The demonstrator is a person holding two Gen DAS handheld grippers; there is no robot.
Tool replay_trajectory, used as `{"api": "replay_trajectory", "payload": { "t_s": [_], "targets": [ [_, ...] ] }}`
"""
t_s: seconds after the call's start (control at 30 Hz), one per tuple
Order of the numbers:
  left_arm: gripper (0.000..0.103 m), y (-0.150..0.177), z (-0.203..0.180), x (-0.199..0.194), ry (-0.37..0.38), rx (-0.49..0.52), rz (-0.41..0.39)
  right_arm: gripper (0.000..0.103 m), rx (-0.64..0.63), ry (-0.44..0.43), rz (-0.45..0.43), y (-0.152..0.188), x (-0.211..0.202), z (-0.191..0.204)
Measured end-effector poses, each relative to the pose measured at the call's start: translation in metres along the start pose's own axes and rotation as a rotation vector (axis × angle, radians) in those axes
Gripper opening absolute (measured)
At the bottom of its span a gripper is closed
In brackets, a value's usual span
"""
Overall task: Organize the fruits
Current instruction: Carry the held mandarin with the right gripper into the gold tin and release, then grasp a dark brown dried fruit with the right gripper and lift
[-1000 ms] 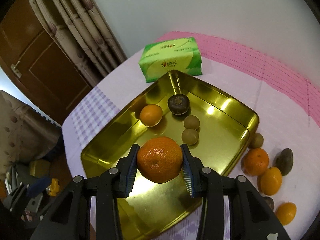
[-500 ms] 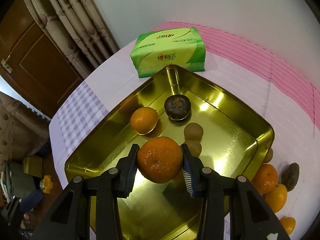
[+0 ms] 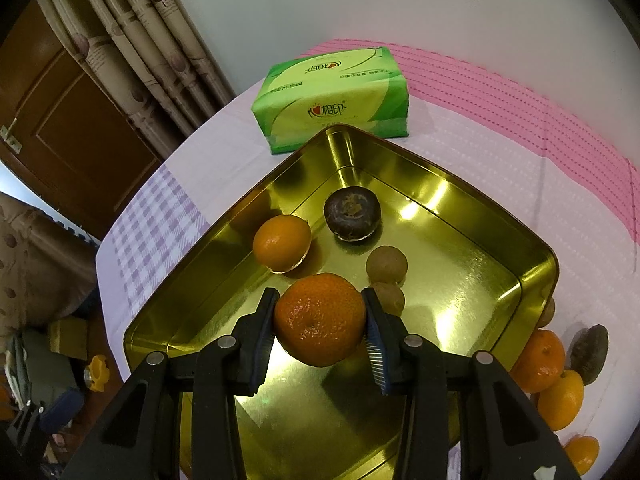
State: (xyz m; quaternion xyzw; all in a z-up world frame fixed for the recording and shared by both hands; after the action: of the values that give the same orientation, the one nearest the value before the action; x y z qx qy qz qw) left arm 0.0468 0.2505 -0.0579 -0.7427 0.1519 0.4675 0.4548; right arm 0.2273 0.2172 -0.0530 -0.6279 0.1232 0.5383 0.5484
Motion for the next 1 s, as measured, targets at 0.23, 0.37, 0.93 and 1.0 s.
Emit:
{"api": "replay_trajectory", "payload": {
  "t_s": [0.23, 0.37, 0.93, 1.0],
  "targets": [
    [0.063, 0.002, 0.0, 0.001, -0.004, 0.01, 0.003, 0.04, 0.011, -0.007, -0.035, -0.007, -0.004, -0.001],
    [0.063, 0.002, 0.0, 0.001, -0.003, 0.01, 0.003, 0.04, 0.018, -0.009, -0.062, -0.01, -0.012, -0.001],
    [0.064, 0.005, -0.006, -0.003, -0.017, 0.05, -0.02, 0.043, 0.046, 0.002, -0.259, 0.055, -0.106, -0.015],
    [0.065, 0.006, -0.008, -0.005, -0.017, 0.057, -0.026, 0.044, 0.059, 0.032, -0.262, 0.079, -0.12, -0.027]
  ]
}}
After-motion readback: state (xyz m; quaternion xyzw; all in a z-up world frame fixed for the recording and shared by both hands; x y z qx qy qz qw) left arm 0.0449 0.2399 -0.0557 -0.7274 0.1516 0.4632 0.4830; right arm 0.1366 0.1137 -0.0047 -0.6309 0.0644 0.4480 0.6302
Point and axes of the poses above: each gripper's, at about its wrist camera, not at the fingertips, and x roughly the way its jaws point, z to its left, y to its underside, the point moved 5 cm from there along x, roughly the way its jaws point, and after that the axes turned 13 degrees about -x, right-handed, at the moved point
